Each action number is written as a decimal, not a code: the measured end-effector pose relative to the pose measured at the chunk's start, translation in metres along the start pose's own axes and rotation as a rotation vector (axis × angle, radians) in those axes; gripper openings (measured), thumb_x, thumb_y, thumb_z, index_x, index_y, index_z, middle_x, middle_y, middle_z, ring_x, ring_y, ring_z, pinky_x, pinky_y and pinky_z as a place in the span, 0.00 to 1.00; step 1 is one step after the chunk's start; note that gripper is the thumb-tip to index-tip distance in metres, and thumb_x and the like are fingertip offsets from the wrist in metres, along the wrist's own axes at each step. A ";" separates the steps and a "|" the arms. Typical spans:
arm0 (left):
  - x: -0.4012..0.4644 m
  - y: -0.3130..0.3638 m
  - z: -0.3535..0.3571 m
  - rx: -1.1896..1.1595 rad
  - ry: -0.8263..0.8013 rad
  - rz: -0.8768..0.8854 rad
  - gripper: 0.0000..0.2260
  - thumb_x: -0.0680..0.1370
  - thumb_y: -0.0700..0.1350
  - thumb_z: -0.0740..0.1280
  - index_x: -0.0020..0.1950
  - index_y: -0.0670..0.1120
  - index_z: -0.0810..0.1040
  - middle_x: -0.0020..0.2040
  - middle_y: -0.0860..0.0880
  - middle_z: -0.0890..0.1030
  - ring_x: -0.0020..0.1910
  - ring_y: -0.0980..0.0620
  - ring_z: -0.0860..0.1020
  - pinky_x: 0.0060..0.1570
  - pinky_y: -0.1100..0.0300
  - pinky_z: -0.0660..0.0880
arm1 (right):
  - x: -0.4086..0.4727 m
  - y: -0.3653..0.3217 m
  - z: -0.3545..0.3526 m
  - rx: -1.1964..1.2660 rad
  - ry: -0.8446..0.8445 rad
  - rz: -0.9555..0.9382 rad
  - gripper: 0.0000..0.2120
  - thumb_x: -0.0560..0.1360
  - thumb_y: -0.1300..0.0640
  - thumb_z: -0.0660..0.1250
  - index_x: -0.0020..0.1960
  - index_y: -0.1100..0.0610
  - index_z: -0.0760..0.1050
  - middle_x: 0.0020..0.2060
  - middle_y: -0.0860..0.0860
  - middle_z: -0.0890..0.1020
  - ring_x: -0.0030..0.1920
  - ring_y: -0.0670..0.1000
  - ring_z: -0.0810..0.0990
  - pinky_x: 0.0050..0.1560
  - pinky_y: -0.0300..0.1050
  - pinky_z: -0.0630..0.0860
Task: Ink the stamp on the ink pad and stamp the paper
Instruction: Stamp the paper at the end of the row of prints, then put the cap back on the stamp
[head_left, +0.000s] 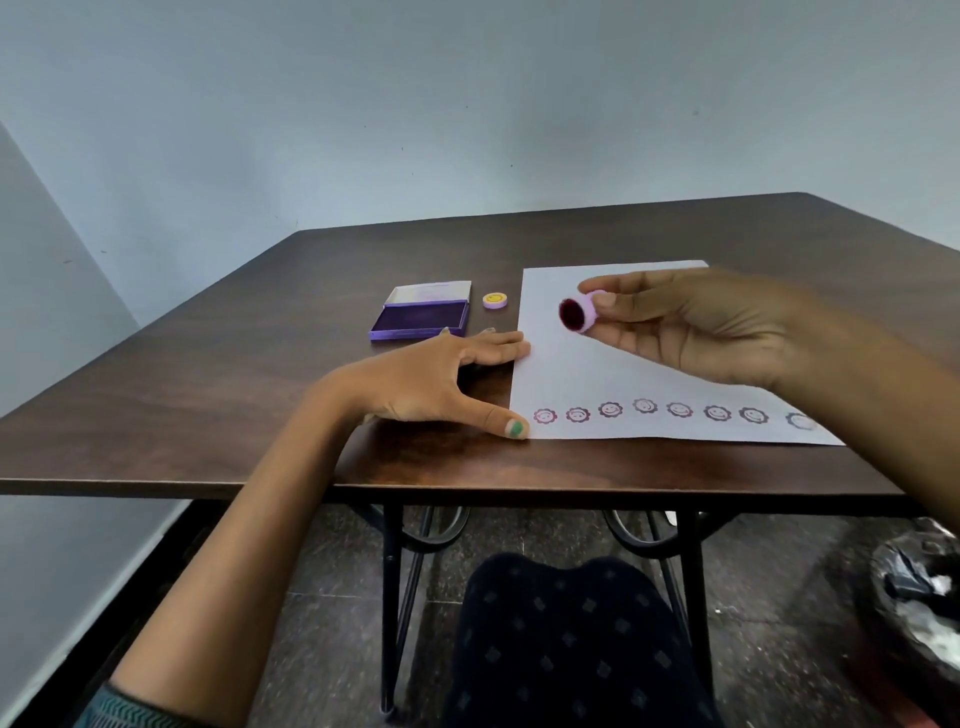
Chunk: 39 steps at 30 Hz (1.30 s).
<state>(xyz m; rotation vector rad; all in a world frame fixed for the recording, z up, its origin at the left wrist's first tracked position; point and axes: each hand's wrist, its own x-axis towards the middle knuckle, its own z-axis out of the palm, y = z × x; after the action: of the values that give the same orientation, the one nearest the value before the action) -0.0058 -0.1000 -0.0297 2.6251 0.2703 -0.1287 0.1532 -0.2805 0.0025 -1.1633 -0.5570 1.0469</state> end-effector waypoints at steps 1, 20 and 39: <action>0.000 0.000 0.000 0.004 0.002 0.001 0.43 0.62 0.70 0.68 0.75 0.61 0.58 0.71 0.71 0.54 0.71 0.70 0.50 0.66 0.65 0.40 | 0.001 0.000 -0.001 0.072 0.001 0.033 0.14 0.62 0.70 0.67 0.48 0.66 0.78 0.40 0.57 0.85 0.42 0.51 0.85 0.43 0.42 0.83; -0.003 0.003 -0.049 -0.177 0.466 0.018 0.18 0.72 0.59 0.68 0.60 0.56 0.79 0.56 0.61 0.80 0.53 0.73 0.75 0.50 0.76 0.69 | 0.024 -0.023 0.006 0.217 -0.018 0.013 0.11 0.63 0.70 0.67 0.46 0.68 0.78 0.39 0.59 0.86 0.41 0.53 0.86 0.42 0.43 0.83; 0.102 -0.025 -0.049 0.396 0.319 -0.209 0.15 0.76 0.56 0.64 0.56 0.49 0.79 0.58 0.51 0.79 0.57 0.47 0.75 0.61 0.50 0.68 | 0.069 -0.032 0.009 0.208 0.005 -0.027 0.09 0.72 0.71 0.63 0.52 0.69 0.76 0.47 0.59 0.82 0.47 0.53 0.82 0.42 0.43 0.83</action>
<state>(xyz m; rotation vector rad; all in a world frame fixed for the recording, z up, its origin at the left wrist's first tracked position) 0.0904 -0.0378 -0.0122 2.9983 0.6925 0.1885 0.1885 -0.2168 0.0248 -0.9726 -0.4470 1.0516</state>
